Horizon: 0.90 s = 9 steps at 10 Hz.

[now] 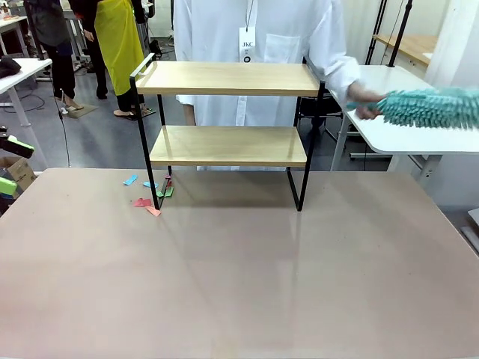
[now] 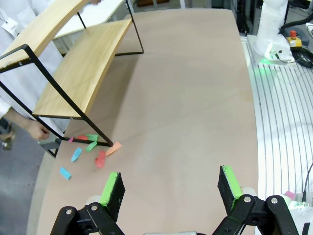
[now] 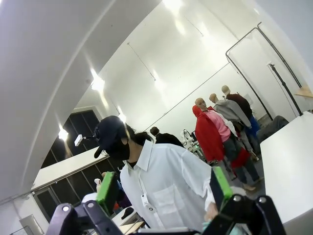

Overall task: Clean the shelf.
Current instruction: Hand the Duster back to the human.

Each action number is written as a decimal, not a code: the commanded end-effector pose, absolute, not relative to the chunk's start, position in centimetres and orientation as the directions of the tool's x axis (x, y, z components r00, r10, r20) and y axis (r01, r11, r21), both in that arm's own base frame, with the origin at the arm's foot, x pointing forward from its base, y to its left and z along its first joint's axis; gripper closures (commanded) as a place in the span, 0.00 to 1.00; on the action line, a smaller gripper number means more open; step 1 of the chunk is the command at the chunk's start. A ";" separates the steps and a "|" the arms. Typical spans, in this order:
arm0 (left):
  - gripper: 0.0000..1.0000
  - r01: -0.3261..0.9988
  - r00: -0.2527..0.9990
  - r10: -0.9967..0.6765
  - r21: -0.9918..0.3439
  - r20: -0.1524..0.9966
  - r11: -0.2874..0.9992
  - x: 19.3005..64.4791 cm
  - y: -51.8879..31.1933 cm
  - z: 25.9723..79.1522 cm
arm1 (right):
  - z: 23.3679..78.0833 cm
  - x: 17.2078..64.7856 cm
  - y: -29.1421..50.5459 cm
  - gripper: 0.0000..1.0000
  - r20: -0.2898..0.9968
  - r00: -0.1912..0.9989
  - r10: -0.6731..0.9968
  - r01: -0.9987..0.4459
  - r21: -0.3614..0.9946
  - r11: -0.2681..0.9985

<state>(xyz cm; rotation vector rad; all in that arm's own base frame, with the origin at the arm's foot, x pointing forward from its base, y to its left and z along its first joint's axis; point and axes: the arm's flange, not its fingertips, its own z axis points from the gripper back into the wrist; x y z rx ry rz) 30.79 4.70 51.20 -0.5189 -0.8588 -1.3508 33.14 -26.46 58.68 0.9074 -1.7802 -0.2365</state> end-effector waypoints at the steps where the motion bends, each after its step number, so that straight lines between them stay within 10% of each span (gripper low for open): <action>1: 0.00 0.972 -0.025 -0.602 0.161 0.798 0.173 31.0 4.7 51.2 | 58.6 32.8 -26.1 0.00 0.735 -0.148 -0.662 -0.454 0.544 0.706; 9: 0.00 0.972 -0.025 -0.602 0.161 0.798 0.173 31.0 4.7 51.2 | 58.6 32.8 -26.1 0.00 0.735 -0.148 -0.662 -0.454 0.544 0.706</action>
